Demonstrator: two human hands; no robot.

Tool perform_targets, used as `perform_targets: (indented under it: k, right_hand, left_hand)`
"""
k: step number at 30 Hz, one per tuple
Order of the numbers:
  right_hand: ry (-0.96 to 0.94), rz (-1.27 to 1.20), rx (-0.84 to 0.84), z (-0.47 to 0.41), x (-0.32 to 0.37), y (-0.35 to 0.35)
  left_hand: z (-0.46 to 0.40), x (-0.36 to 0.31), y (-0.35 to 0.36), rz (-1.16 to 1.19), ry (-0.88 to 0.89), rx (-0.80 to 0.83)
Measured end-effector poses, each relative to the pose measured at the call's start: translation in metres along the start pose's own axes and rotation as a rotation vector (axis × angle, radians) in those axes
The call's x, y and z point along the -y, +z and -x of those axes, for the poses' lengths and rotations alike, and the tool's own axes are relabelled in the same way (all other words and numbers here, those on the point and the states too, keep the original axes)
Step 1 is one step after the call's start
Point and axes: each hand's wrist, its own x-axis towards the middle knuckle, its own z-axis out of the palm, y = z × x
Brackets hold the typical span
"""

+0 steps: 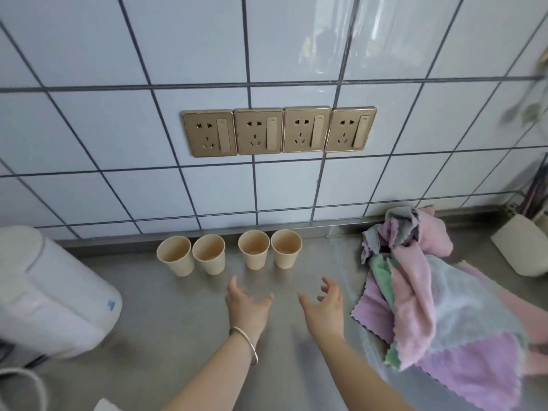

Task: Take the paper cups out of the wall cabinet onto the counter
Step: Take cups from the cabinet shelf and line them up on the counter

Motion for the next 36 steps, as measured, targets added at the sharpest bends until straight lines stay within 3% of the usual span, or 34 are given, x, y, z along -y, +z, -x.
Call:
perform_targets:
  k: [8, 16, 26, 36]
  right_hand:
    - [0.113, -0.051, -0.026, 0.056, -0.004, -0.022]
    - [0.171, -0.174, -0.218, 0.135, -0.020, -0.022]
    - [0.299, -0.324, -0.529, 0.273, -0.081, -0.064]
    - [0.402, -0.518, -0.966, 0.478, -0.176, -0.175]
  left_hand:
    - [0.053, -0.014, -0.018, -0.066, 0.052, 0.109]
    - [0.093, 0.000, -0.050, -0.142, 0.153, 0.292]
    - [0.200, 0.046, -0.060, -0.383, 0.274, 0.693]
    - [0.424, 0.096, -0.044, -0.514, 0.465, 1.293]
